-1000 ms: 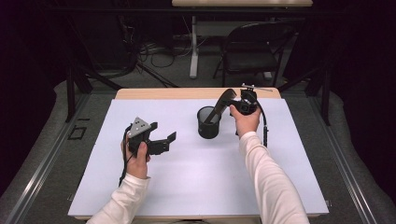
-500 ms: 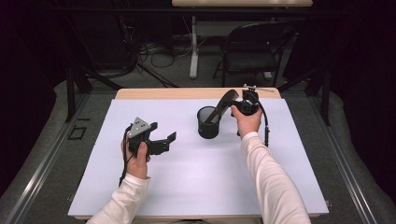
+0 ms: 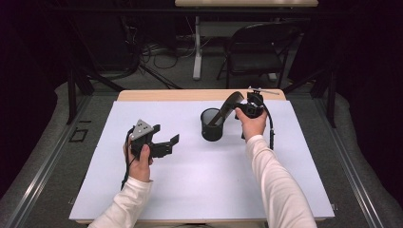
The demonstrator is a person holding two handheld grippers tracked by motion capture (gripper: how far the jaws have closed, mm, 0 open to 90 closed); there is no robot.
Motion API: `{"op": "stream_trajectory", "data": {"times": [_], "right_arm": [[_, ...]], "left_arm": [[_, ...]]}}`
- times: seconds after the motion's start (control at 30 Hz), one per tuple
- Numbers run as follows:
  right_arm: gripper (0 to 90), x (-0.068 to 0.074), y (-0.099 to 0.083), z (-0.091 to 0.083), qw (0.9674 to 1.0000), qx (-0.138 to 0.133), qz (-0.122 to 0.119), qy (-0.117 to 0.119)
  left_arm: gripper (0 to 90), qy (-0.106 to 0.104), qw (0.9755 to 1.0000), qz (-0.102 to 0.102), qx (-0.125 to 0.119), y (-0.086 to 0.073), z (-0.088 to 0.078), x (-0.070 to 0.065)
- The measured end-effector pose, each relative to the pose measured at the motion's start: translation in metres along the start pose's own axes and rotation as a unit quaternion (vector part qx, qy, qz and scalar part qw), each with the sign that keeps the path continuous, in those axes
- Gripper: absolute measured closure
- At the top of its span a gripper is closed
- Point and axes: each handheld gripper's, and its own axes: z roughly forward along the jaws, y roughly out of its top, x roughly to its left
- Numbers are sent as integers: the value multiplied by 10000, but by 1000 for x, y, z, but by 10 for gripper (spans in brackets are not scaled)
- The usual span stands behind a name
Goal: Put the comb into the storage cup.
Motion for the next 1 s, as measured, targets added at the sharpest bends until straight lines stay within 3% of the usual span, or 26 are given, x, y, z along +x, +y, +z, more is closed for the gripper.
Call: {"op": "stream_trajectory", "data": {"times": [0.23, 0.53, 1.0], "right_arm": [[670, 1, 0, -1, 10000, -32, 22, 43], [521, 0, -1, -1, 9999, -103, 75, 71], [396, -3, -4, -3, 9999, -127, -79, 7]], "left_arm": [[157, 0, 10000, 2, -7, 0, 0, 0], [157, 1, 10000, -1, -4, 0, 0, 0], [157, -12, 10000, 11, 0, 0, 0, -1]]}}
